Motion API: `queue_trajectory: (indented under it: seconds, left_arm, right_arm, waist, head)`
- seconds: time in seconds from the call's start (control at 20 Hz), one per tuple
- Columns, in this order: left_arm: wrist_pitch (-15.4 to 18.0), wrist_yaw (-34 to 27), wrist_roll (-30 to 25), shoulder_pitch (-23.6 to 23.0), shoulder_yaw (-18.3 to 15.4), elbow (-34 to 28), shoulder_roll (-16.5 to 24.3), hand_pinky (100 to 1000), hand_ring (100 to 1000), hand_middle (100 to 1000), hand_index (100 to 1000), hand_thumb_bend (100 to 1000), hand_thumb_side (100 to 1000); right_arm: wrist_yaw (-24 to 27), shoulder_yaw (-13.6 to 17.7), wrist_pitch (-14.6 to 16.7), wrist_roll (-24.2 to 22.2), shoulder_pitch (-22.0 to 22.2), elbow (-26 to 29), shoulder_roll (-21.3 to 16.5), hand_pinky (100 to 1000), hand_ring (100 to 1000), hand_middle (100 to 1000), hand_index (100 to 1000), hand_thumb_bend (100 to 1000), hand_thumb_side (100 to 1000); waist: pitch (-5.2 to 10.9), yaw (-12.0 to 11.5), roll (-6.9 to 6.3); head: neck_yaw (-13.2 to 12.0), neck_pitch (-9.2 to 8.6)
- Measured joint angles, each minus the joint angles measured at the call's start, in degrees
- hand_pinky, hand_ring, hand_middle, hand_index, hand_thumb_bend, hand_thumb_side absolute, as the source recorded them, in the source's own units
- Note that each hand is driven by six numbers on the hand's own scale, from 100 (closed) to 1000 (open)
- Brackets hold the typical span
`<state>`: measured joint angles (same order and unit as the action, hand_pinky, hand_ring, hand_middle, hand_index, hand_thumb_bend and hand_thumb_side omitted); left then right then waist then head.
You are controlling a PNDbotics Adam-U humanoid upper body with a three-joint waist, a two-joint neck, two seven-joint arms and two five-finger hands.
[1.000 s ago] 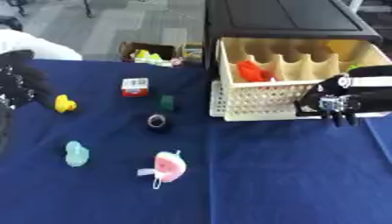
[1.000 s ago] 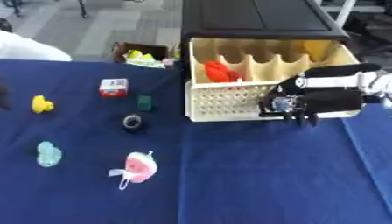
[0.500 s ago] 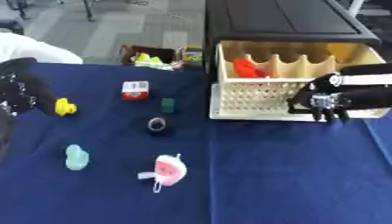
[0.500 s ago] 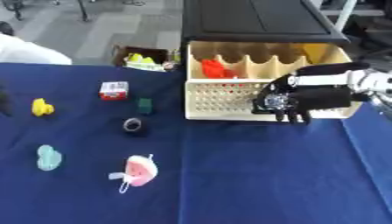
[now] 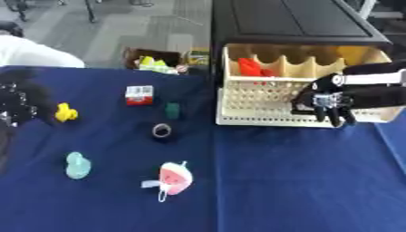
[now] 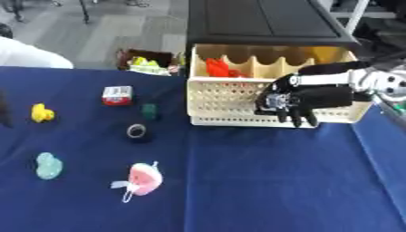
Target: Pick up objects from table and place into drawer.
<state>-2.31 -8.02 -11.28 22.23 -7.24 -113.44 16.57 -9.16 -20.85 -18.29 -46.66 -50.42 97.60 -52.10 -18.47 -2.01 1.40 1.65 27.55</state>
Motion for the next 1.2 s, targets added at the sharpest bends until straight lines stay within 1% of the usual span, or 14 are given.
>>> queue_trajectory:
  seconds: [0.45, 0.9, 1.2]
  left_arm:
    - [-0.04, 0.02, -0.36, -0.14, -0.16, 0.0, -0.16, 461, 553, 568, 802, 109, 1000]
    - [0.01, 0.19, -1.03, -0.16, -0.35, 0.0, -0.53, 463, 553, 569, 794, 110, 1000]
    - [-0.13, 0.28, -1.39, -0.2, -0.36, 0.0, -0.59, 464, 554, 569, 794, 110, 1000]
  right_arm:
    - [-3.51, 0.51, 1.0, 1.74, -2.42, -5.21, 2.0, 731, 750, 745, 877, 100, 1000]
    - [-4.97, 0.85, 2.02, 2.67, -4.81, -8.99, 3.88, 737, 752, 746, 876, 100, 1000]
    - [-7.49, 0.91, 3.14, 4.39, -7.62, -13.65, 6.15, 744, 758, 753, 875, 100, 1000]
  waist:
    - [-0.29, -0.82, 0.01]
    - [-0.67, -0.94, -0.13]
    - [-0.98, -0.99, -0.16]
  head:
    - [0.42, -0.46]
    - [0.94, -0.99]
    - [1.08, -1.14]
